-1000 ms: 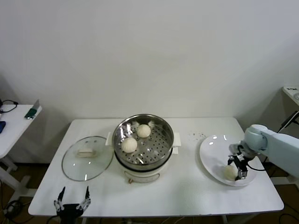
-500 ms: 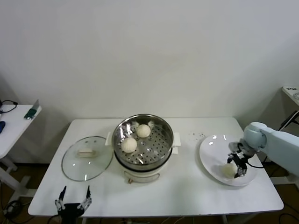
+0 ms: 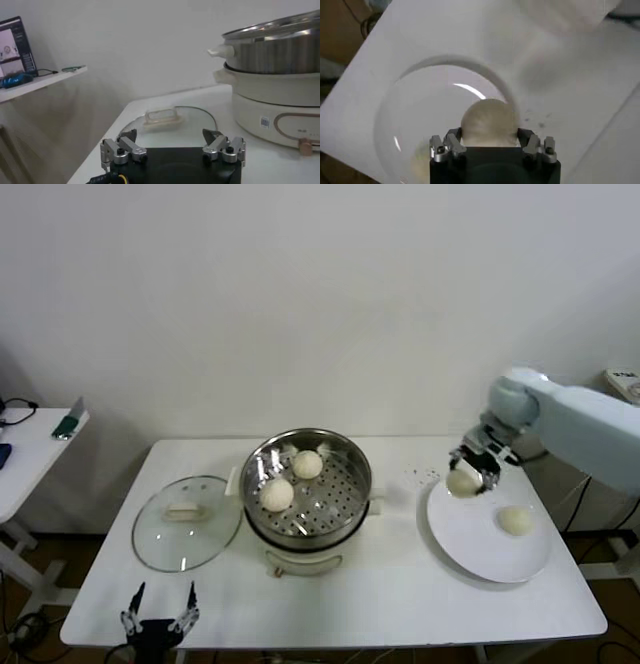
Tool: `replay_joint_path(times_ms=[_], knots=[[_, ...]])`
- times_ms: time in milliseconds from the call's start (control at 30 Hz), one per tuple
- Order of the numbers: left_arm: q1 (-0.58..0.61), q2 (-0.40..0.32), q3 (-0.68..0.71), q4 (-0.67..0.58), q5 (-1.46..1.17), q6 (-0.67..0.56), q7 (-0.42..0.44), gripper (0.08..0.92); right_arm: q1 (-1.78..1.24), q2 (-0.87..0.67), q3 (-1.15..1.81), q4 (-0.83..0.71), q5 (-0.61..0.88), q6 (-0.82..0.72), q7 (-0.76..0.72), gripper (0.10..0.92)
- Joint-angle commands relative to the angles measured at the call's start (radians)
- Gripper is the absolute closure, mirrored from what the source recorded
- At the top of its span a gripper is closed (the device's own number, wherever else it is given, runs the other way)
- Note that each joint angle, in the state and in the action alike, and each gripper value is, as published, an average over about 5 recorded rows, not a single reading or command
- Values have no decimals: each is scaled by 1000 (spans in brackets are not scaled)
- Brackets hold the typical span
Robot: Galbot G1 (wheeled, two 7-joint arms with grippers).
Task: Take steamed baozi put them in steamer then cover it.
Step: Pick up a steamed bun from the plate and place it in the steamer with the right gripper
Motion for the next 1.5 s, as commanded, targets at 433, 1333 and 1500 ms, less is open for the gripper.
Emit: replay_joint_path(times_ms=[433, 1333, 1500], knots=[[9, 14, -7, -2, -42, -2, 2, 177, 125, 510, -15, 46, 48, 230, -61, 304], [-24, 3, 2, 17, -46, -1, 6, 177, -105, 624, -46, -6, -113, 295, -57, 293], [-30, 1, 3, 24, -43, 0, 5, 177, -102, 621, -31, -3, -120, 287, -69, 262]])
